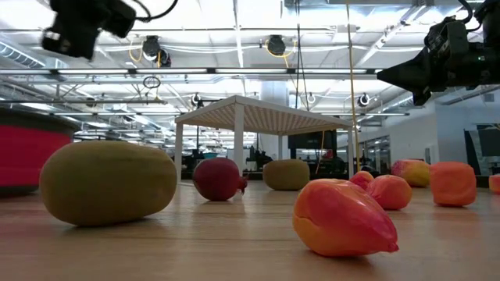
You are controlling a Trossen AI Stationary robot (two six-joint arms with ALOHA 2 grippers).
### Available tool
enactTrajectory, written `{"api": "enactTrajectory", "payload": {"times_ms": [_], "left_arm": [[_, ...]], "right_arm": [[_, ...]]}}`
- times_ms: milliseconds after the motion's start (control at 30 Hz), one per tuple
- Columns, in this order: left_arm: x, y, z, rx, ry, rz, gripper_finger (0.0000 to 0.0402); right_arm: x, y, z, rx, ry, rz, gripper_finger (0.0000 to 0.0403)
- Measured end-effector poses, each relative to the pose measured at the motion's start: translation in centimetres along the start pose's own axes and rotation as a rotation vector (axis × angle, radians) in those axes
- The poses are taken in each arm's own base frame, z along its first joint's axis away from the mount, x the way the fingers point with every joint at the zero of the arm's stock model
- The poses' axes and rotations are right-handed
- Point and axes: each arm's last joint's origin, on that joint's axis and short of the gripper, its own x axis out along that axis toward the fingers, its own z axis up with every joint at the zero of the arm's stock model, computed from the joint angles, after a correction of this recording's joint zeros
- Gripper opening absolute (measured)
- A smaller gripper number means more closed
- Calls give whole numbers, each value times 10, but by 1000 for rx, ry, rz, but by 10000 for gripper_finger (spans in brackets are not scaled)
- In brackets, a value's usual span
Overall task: Pick & Place Fruit
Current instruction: Put the red strainer bowl on the shelf
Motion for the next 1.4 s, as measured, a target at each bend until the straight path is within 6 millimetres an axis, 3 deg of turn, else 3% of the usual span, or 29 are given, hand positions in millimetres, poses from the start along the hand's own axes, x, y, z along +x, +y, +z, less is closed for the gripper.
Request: {"api": "enactTrajectory", "payload": {"times_ms": [133,867,1133,1267,1400], "left_arm": [[1,1,-8,-98,58,33,10],[4,-7,-21,-22,86,36,10],[3,-4,-23,-68,92,78,11],[3,-3,-23,-92,95,86,31],[3,-2,-23,-111,67,116,78]], "right_arm": [[0,0,0,0,0,0,0],[0,0,0,0,0,0,0],[0,0,0,0,0,0,0],[0,0,0,0,0,1,0],[0,0,0,0,0,0,0]]}}
